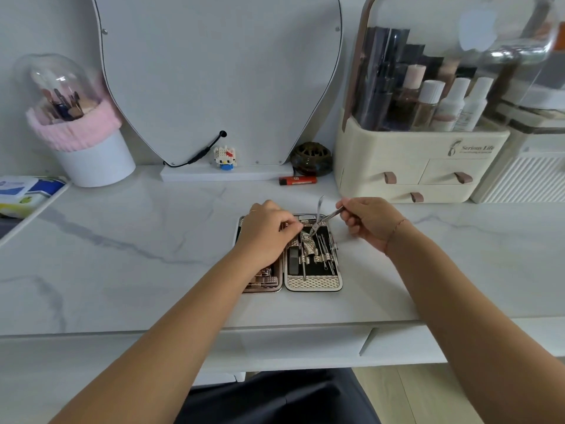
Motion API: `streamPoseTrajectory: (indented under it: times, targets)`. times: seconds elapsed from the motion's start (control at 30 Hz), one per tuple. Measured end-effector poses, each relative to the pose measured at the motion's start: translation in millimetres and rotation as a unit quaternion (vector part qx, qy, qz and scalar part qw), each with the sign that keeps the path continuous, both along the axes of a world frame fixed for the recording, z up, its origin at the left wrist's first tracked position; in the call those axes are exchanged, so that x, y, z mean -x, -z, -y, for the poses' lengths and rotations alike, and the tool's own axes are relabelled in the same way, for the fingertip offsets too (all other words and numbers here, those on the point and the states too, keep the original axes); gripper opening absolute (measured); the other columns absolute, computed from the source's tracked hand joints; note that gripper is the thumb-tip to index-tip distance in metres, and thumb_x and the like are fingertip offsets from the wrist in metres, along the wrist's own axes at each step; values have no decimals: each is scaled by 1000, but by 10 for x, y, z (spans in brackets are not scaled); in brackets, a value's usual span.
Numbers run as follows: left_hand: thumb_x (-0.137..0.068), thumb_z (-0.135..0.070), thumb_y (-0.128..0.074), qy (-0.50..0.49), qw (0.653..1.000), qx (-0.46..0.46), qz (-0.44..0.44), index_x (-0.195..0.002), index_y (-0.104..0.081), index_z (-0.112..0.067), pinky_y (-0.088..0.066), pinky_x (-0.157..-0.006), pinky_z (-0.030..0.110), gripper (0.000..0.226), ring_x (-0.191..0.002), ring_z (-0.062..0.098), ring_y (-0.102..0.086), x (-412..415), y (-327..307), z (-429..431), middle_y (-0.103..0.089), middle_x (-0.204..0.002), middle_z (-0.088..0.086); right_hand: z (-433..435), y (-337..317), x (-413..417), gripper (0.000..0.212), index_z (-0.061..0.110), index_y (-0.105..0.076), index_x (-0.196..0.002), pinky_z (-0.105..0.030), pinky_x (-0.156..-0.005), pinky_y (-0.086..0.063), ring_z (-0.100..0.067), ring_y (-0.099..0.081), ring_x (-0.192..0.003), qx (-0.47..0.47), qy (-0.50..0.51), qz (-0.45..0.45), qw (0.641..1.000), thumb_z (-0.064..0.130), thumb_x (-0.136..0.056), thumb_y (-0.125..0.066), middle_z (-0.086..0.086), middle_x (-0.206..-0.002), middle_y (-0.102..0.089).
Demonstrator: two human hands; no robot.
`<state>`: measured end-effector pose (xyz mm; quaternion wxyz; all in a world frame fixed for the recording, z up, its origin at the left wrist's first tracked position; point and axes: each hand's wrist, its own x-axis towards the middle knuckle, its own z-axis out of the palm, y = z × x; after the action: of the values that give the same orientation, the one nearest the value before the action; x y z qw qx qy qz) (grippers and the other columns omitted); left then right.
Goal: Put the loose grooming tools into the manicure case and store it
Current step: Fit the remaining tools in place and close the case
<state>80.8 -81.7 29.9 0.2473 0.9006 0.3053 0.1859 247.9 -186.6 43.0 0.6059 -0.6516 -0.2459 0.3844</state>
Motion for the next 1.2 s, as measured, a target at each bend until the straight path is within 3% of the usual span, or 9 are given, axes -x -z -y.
streamPoseTrajectory:
  times: [0.1, 0.4, 0.53, 0.67, 0.73, 0.9, 1.03, 1.13, 1.2]
  targets:
    - [-85, -45, -59, 16, 999, -31, -39, -105, -66, -31, -25, -86, 29, 26, -112, 18, -38, -55, -1, -7, -48, -108, -3, -20, -3, -60, 26, 7, -57, -78, -12, -41, -31, -8, -34, -53, 13, -10, 8, 1000, 12, -98, -41, -2, -63, -43]
    - [-77, -46, -69, 39, 997, 5, -69, -81, -66, -31, -28, -94, 36, 16, -113, 18, -37, -127, -38, -37, -49, -110, -5, -35, 83, -131, 26, 9, -56, -78, -13, -40, -30, -6, -34, -48, -29, 1, -32, 999, 15, -99, -41, -2, -62, -43]
    - [-74, -44, -72, 46, 996, 70, 16, -74, -66, -37, -34, -97, 44, 9, -108, 16, -44, -102, -1, -45, -53, -103, -9, -34, 81, -153, 27, 9, -56, -78, -13, -40, -31, -6, -35, -48, -29, -10, -38, 999, 15, -99, -40, -2, -63, -43]
    - [-74, -40, -74, 43, 988, 126, 75, -80, -70, -30, -27, -80, 9, 12, -105, 5, -44, -32, -30, -18, -55, -106, -10, -72, 35, -140, 27, 8, -55, -79, -12, -40, -31, -8, -34, -52, -25, -23, -27, 999, 13, -99, -38, -2, -64, -43]
    - [-73, -37, -75, 50, 984, 145, 88, -82, -72, -26, -25, -72, 4, 15, -101, 1, -45, -7, -42, -18, -56, -105, -9, -103, 18, -124, 26, 8, -56, -80, -13, -42, -32, -7, -36, -51, -3, -59, -7, 998, 12, -99, -39, -2, -63, -44]
    - [-72, -35, -76, 53, 980, 159, 106, -79, -71, -29, -29, -70, 7, 10, -95, -1, -48, -11, -35, -20, -58, -101, -8, -165, -15, -111, 25, 5, -57, -82, -14, -38, -28, -6, -34, -45, 76, -183, 68, 978, 12, -98, -38, -3, -59, -42]
    - [-74, -35, -75, 54, 986, 125, 95, -83, -71, -27, -25, -78, 10, 13, -109, 3, -46, -39, 2, -40, -56, -115, -13, -209, -99, -108, 29, 6, -56, -78, -14, -38, -26, -7, -31, -45, 119, -249, 84, 957, 13, -99, -38, 0, -55, -40]
    - [-77, -34, -73, 66, 985, 135, 89, -81, -70, -28, -28, -91, 26, 8, -117, 6, -45, -47, 14, -49, -54, -127, -14, -232, -118, -75, 27, 5, -61, -80, -15, -38, -28, -6, -33, -44, 143, -249, 108, 952, 13, -97, -42, 2, -52, -43]
    - [-78, -35, -72, 61, 986, 133, 78, -80, -69, -26, -30, -89, 26, 10, -112, 4, -50, -45, 12, -44, -59, -121, -15, -232, -108, -25, 24, 2, -66, -84, -15, -40, -31, -7, -36, -43, 146, -211, 144, 956, 11, -95, -46, 1, -51, -46]
